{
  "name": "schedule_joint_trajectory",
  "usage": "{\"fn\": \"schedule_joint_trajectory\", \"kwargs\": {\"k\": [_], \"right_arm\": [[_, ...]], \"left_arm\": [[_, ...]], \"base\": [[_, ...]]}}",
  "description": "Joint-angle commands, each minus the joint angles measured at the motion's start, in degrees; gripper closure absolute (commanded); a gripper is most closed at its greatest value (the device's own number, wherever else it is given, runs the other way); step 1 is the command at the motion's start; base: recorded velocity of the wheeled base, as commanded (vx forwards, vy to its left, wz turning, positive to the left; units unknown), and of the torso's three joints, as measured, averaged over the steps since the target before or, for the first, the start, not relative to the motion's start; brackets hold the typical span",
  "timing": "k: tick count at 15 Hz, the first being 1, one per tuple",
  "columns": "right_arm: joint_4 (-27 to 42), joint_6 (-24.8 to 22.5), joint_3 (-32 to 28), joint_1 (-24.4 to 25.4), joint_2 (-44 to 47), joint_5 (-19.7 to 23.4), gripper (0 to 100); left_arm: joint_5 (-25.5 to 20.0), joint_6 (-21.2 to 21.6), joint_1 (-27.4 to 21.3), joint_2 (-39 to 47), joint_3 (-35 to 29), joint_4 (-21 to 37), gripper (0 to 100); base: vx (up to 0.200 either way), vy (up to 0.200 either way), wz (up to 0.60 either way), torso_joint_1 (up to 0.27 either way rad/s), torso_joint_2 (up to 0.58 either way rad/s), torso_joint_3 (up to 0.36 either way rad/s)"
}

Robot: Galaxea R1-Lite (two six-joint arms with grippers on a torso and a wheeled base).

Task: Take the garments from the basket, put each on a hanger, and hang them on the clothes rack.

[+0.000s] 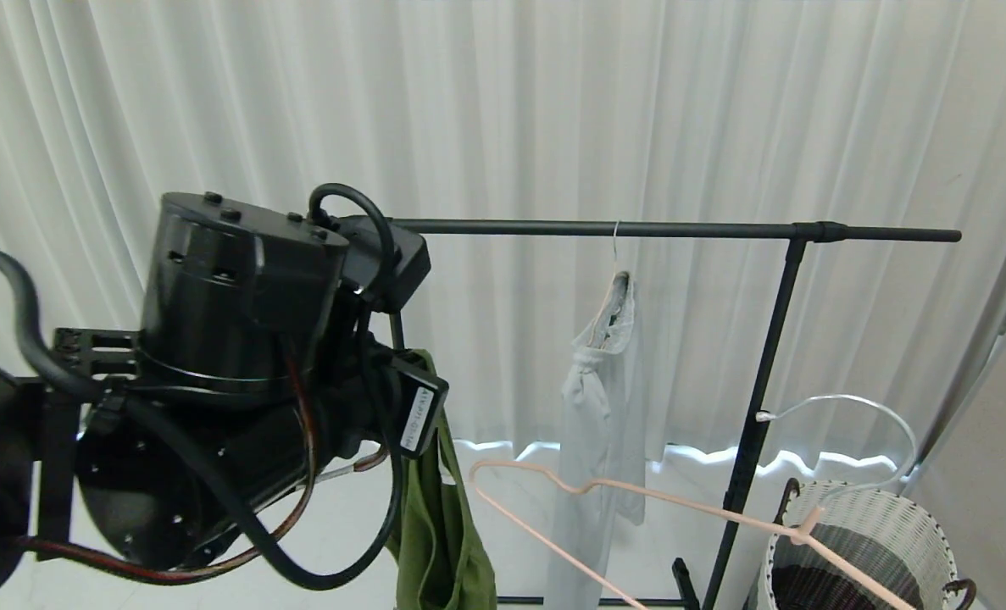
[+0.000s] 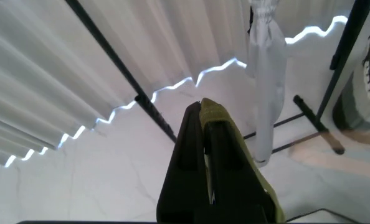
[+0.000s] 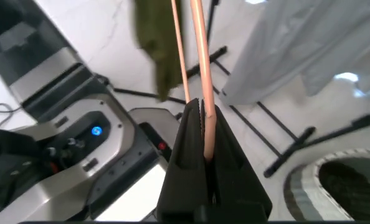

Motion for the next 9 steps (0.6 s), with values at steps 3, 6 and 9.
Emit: {"fn": "schedule_joint_trajectory", "kwargs": {"k": [3,6,9], "right_arm": [[-1.4,0.3,0.2,0.5,2.3,0.9,100],[-1.9,0.3,0.3,0.3,2.5,0.8,100],[-4.0,0.2,0.4,-3.1,3.5,0.8,100]], "left_arm": [[0.0,-0.1,-1.5,3.0,-1.4,0.0,100],[0.0,-0.2,-1.6,3.2,-1.3,0.0,100],[0.0,-0.3,-1.6,3.1,-1.0,0.0,100]], "base": [[0.000,0.000,0.00,0.000,0.00,0.000],[0.000,0.000,0.00,0.000,0.00,0.000],[0.000,0.000,0.00,0.000,0.00,0.000]]}}
